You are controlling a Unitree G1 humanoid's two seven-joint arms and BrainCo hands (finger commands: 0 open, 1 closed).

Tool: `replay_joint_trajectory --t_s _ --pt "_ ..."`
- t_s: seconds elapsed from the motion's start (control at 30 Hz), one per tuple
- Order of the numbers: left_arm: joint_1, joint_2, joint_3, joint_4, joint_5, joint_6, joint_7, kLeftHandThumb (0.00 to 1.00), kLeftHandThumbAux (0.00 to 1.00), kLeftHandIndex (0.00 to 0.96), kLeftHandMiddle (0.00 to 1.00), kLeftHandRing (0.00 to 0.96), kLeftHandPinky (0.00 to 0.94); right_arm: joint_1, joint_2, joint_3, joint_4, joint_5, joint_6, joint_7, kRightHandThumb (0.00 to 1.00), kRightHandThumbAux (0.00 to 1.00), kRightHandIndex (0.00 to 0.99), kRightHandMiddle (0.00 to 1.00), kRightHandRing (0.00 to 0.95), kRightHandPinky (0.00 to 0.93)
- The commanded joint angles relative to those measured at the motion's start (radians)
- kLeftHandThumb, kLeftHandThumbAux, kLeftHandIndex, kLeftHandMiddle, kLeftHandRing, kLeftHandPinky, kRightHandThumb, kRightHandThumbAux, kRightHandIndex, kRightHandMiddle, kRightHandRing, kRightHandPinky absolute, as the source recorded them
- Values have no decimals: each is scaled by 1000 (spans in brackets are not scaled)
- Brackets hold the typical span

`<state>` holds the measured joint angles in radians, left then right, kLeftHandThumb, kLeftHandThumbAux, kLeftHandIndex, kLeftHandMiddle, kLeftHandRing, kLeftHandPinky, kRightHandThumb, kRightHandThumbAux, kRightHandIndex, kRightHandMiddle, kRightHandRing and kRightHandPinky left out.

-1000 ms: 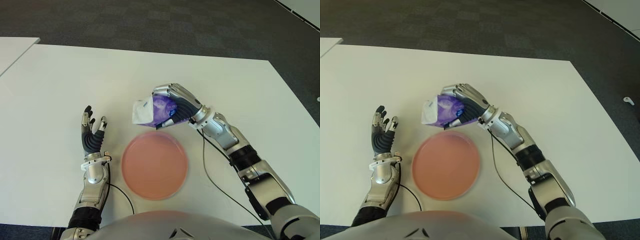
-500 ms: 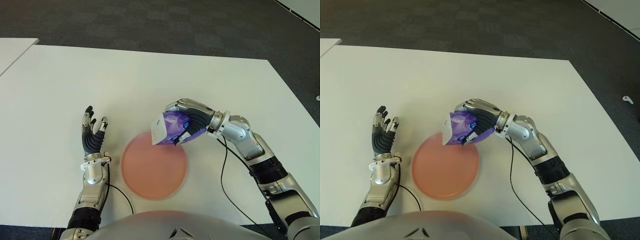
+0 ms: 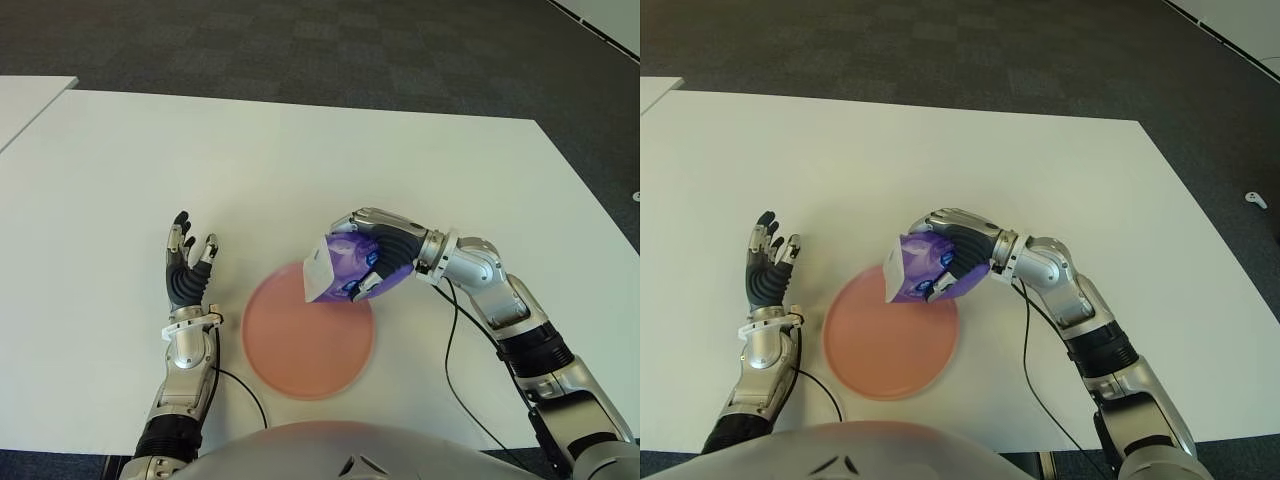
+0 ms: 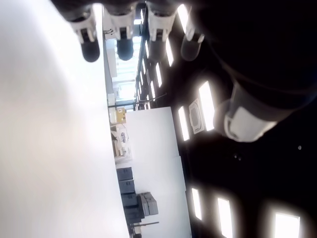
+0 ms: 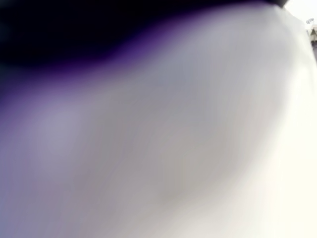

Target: Put the tissue paper into the plate.

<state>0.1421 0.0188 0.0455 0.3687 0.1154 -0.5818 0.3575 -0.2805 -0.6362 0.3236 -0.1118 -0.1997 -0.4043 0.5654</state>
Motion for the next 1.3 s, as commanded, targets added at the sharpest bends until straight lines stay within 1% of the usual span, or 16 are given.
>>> replay_joint_trajectory --t_s 0.03,0.23,0.37,0.47,0.57,0.63,0.7,0.83,1.03,1.17,1.3 --pt "109 4 2 124 19 3 -17 0 575 0 0 0 0 25 2 -12 -40 21 17 34 755 707 442 858 852 842" --pt "106 3 5 126 22 2 -14 0 574 0 0 0 0 39 9 -10 -58 24 6 53 754 707 442 854 848 840" --pt "104 1 5 127 26 2 -10 0 573 0 0 0 0 47 18 -3 -63 35 -8 65 754 708 442 837 833 822" --pt "104 1 4 127 27 2 -9 0 574 0 0 0 0 51 29 2 -67 40 -17 71 754 708 442 828 825 812" --pt "98 1 5 130 26 5 -11 0 574 0 0 0 0 48 53 18 -64 35 -25 73 754 707 442 821 819 803" --pt "95 0 3 130 28 11 -11 0 572 0 0 0 0 71 89 46 -75 -7 -42 41 754 707 442 817 815 797" --pt "93 -1 2 129 30 16 -11 0 563 0 0 0 0 89 111 61 -80 -35 -57 17 754 707 442 807 805 786" --pt "90 1 -3 134 35 20 -11 0 552 0 0 0 0 115 152 73 -55 -79 -131 -47 752 707 442 797 795 773" --pt "88 -1 -5 135 33 27 -11 0 544 0 0 0 0 106 179 77 -21 -96 -190 -67 751 707 442 794 793 766" --pt "87 -5 -7 135 35 29 -5 0 556 0 0 0 0 100 187 81 -8 -100 -213 -72 750 708 442 807 805 792" --pt "89 -11 -10 131 34 27 -3 0 563 0 0 0 0 99 203 86 6 -124 -249 -91 749 708 441 820 819 812"
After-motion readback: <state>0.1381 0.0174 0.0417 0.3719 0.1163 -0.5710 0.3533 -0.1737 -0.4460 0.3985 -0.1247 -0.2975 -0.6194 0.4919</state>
